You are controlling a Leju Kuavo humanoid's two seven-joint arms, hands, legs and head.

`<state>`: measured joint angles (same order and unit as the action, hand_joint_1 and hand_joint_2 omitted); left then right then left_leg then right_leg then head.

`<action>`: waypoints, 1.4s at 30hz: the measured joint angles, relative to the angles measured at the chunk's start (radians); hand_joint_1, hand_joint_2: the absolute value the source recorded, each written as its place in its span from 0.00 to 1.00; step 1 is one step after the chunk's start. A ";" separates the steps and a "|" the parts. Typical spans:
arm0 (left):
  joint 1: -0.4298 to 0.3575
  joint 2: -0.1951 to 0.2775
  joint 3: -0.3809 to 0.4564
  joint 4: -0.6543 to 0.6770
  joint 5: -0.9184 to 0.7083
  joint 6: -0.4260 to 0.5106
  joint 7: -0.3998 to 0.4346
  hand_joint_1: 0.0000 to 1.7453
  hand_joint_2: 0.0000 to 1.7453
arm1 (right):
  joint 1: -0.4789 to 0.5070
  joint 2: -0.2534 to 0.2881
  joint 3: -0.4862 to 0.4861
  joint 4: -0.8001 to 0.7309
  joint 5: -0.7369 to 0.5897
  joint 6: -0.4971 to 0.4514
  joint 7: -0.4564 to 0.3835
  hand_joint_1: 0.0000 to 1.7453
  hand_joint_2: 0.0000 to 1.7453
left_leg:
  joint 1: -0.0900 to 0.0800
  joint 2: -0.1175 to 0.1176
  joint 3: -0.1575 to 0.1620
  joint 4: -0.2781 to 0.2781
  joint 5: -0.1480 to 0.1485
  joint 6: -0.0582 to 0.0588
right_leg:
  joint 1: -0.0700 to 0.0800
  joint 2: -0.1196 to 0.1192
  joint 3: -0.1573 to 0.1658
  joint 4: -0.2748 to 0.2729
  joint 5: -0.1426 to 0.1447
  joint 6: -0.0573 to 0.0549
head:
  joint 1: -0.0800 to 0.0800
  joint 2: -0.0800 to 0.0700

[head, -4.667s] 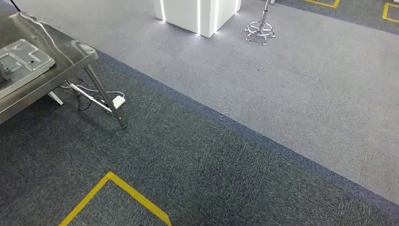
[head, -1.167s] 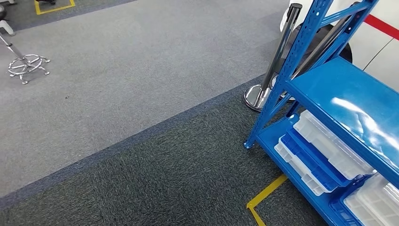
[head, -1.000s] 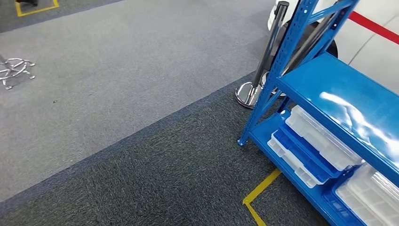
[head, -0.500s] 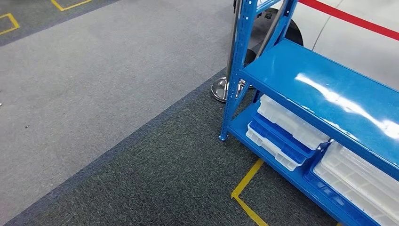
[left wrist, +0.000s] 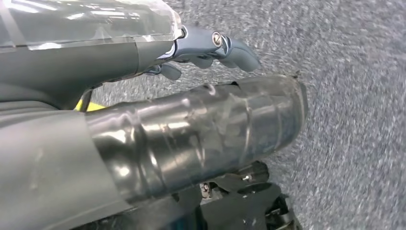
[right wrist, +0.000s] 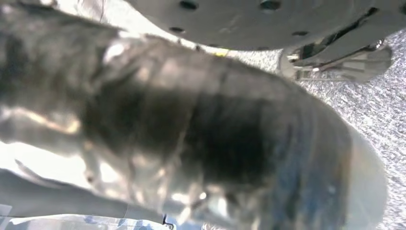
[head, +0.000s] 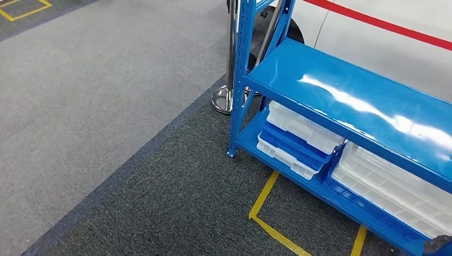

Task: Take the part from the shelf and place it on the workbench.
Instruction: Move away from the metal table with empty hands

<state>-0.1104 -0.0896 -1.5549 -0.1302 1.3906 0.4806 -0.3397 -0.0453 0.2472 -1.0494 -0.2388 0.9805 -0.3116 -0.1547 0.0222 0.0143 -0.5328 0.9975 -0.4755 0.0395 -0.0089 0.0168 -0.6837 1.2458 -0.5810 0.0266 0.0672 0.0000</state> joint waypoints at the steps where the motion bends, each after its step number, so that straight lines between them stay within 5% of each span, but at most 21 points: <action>1: 0.001 0.000 0.000 0.000 0.000 0.000 0.000 0.00 0.00 | 0.000 0.000 0.000 0.000 0.000 0.000 0.000 0.00 0.00 | 0.000 0.015 0.001 0.000 -0.002 -0.001 | -0.004 -0.005 -0.025 0.046 -0.010 0.004 | 0.000 0.000; 3: 0.001 0.000 0.000 0.000 0.000 -0.001 -0.002 0.00 0.00 | 0.001 0.000 0.000 0.000 0.001 0.000 -0.001 0.00 0.00 | 0.001 0.040 0.007 0.001 -0.008 -0.006 | -0.012 -0.015 -0.019 0.026 0.027 0.011 | 0.000 0.000; 6: -0.001 0.000 0.000 0.000 0.000 -0.002 -0.003 0.00 0.00 | 0.001 -0.001 0.000 0.000 0.001 0.000 -0.001 0.00 0.00 | -0.001 0.068 0.021 0.004 -0.022 -0.023 | -0.011 -0.072 0.079 -0.165 0.112 0.007 | 0.000 0.000; 8: -0.002 0.000 0.000 0.000 0.000 -0.003 -0.003 0.00 0.00 | 0.000 -0.001 0.000 0.000 0.001 0.001 -0.001 0.00 0.00 | -0.008 0.083 0.028 0.005 -0.031 -0.036 | -0.004 -0.091 0.098 -0.209 0.116 -0.007 | -0.001 0.000; 10: -0.004 0.000 0.000 0.000 0.000 -0.003 -0.003 0.00 0.00 | 0.000 -0.001 0.000 0.000 0.002 0.001 -0.001 0.00 0.00 | -0.007 0.096 0.037 0.004 -0.036 -0.046 | -0.006 -0.069 0.096 -0.210 0.117 -0.021 | -0.002 0.000; 12: -0.006 0.000 0.000 0.000 0.000 -0.003 -0.003 0.00 0.00 | 0.000 -0.001 0.000 0.000 0.002 0.001 -0.001 0.00 0.00 | -0.002 0.065 0.028 0.039 -0.066 -0.055 | -0.010 -0.049 0.097 -0.214 0.120 -0.036 | -0.003 0.000; 14: -0.005 0.000 0.000 0.000 0.000 -0.003 -0.003 0.00 0.00 | -0.001 -0.001 0.000 0.000 0.003 0.001 -0.001 0.00 0.00 | 0.000 0.013 -0.022 0.155 -0.133 -0.058 | -0.009 -0.028 0.098 -0.215 0.121 -0.048 | -0.005 0.000; 16: -0.001 0.000 0.000 0.000 0.000 -0.003 -0.002 0.00 0.00 | -0.001 0.000 0.000 0.000 0.003 0.001 -0.001 0.00 0.00 | -0.001 -0.004 -0.087 0.285 -0.181 -0.057 | -0.005 -0.002 0.098 -0.215 0.121 -0.052 | -0.005 0.000; 18: 0.001 0.000 0.000 0.000 0.000 -0.003 -0.001 0.00 0.00 | 0.000 0.000 0.000 0.000 0.003 0.001 -0.001 0.00 0.00 | -0.001 -0.008 -0.100 0.289 -0.149 -0.052 | -0.001 0.028 0.102 -0.214 0.121 -0.053 | -0.005 0.000; 21: 0.001 0.001 0.000 0.000 0.000 -0.003 -0.001 0.00 0.00 | -0.001 0.001 0.000 0.000 0.004 0.001 -0.001 0.00 0.00 | -0.001 -0.058 -0.029 0.094 -0.034 -0.035 | 0.001 0.067 0.106 -0.212 0.120 -0.050 | -0.004 0.000; 23: 0.000 0.003 0.000 0.001 0.000 -0.003 -0.001 0.00 0.00 | -0.003 0.002 0.000 0.001 0.004 0.003 -0.001 0.00 0.00 | -0.003 -0.093 -0.007 0.026 -0.012 -0.031 | -0.001 0.089 0.098 -0.209 0.122 -0.040 | -0.004 0.000; 25: 0.000 0.003 0.000 0.001 0.000 -0.004 0.000 0.00 0.00 | -0.002 0.002 0.000 0.001 0.004 0.006 -0.001 0.00 0.00 | -0.004 -0.081 -0.004 0.016 -0.011 -0.030 | -0.004 0.111 0.091 -0.210 0.127 -0.025 | -0.004 0.000; 26: 0.000 0.003 0.000 0.001 0.000 -0.004 0.001 0.00 0.00 | -0.001 0.002 0.000 0.001 0.004 0.006 -0.001 0.00 0.00 | -0.003 -0.069 -0.001 0.010 -0.007 -0.025 | -0.005 0.108 0.088 -0.207 0.126 -0.019 | -0.004 0.000; 28: -0.002 0.003 0.000 0.001 0.000 -0.004 0.002 0.00 0.00 | 0.000 0.001 0.000 0.001 0.005 0.006 0.000 0.00 0.00 | 0.002 -0.046 0.004 -0.002 0.000 -0.015 | -0.002 0.065 0.065 -0.159 0.093 -0.010 | 0.000 0.000; 31: 0.000 0.003 0.000 0.001 0.000 -0.005 0.002 0.00 0.00 | -0.003 0.000 0.000 0.001 0.007 0.012 0.012 0.00 0.00 | 0.000 -0.014 0.004 -0.003 0.000 -0.009 | -0.006 0.001 -0.019 0.014 0.007 0.002 | 0.003 0.000; 33: 0.002 0.003 0.000 0.001 -0.001 -0.005 0.004 0.00 0.00 | -0.002 0.000 0.000 0.001 0.008 0.016 0.023 0.00 0.00 | 0.001 0.003 0.005 -0.002 -0.003 -0.011 | -0.012 -0.009 -0.029 0.041 0.013 0.007 | 0.003 0.000; 37: -0.001 0.003 0.000 0.001 -0.004 -0.005 0.005 0.00 0.00 | 0.000 -0.002 0.000 0.001 0.020 0.011 0.043 0.00 1.00 | 0.000 0.013 0.007 0.006 -0.012 -0.028 | -0.013 -0.021 0.096 -0.182 0.109 0.000 | 0.002 0.000; 42: -0.003 0.002 0.000 0.001 -0.010 -0.006 0.008 0.00 0.00 | 0.000 -0.001 0.000 0.002 0.035 -0.015 0.073 0.00 1.00 | 0.002 0.011 0.008 0.023 -0.031 -0.059 | -0.007 -0.018 0.111 -0.213 0.108 -0.035 | 0.001 0.000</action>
<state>-0.1136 -0.0875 -1.5553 -0.1289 1.3807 0.4749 -0.3319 -0.0451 0.2463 -1.0491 -0.2373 1.0158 -0.3270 -0.0821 0.0241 0.0249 -0.5251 1.0203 -0.5062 -0.0192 -0.0161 -0.0009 -0.5731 1.0331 -0.4733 -0.0088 0.0683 0.0000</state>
